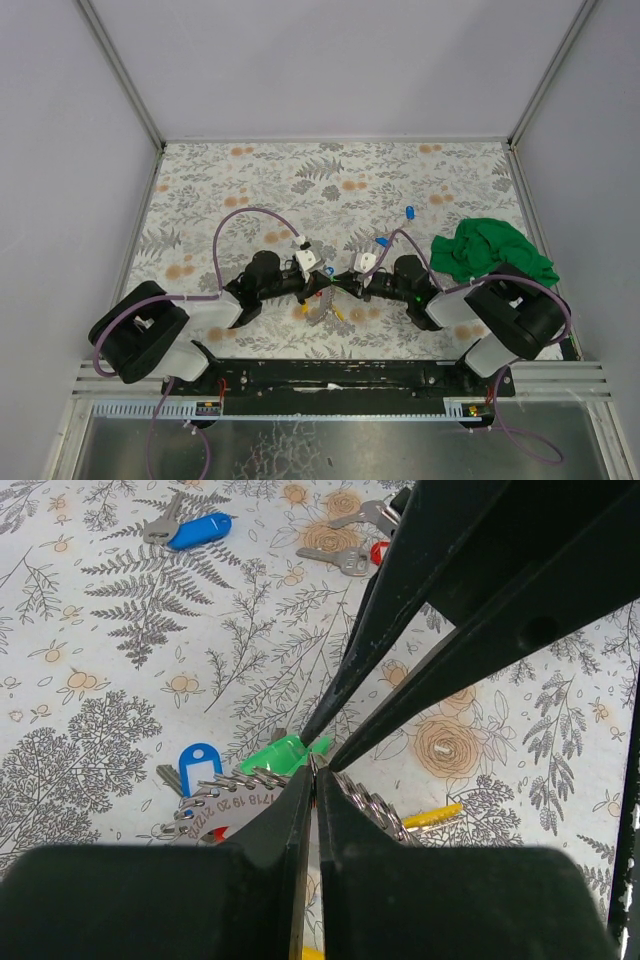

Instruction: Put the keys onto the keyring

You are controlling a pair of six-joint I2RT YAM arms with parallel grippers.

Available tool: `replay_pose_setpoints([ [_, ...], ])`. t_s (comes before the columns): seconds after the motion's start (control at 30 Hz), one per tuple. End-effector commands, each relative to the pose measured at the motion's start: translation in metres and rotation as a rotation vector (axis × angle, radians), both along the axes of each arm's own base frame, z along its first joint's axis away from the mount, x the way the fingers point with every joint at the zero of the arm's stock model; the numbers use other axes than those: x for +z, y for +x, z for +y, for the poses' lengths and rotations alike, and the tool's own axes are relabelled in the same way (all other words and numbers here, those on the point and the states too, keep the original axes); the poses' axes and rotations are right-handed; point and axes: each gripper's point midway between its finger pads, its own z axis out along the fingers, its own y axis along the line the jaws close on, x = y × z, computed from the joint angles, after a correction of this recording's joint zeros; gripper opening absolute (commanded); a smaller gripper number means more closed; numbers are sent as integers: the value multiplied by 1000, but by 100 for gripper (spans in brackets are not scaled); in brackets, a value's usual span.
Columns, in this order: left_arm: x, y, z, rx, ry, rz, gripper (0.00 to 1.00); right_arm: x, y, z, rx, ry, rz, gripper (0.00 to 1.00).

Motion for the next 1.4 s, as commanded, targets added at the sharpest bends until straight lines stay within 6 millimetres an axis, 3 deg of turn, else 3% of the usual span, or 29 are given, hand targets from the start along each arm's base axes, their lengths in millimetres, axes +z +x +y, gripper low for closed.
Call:
replay_pose_setpoints([
  [0.0,17,10,-7,12,-43,-35,0,13,8,3,-29,40,-98,22],
  [0.4,16,8,-8,-3,-44,-27,0,24,12,8,-42,115,-130,19],
  [0.7,19,7,-10,-9,-60,-18,0,15,12,13,-30,117,-117,17],
  [0.8,20,6,-11,-10,-70,-16,0,15,13,15,-35,127,-120,14],
  [0.93,21,6,-11,-6,-80,-8,0,18,23,12,-113,146,-141,2],
  [1.1,26,10,-5,44,-99,-13,8,26,30,4,-177,182,-170,0],
  [1.37,34,25,22,177,-172,0,28,33,30,4,-182,201,-170,0],
])
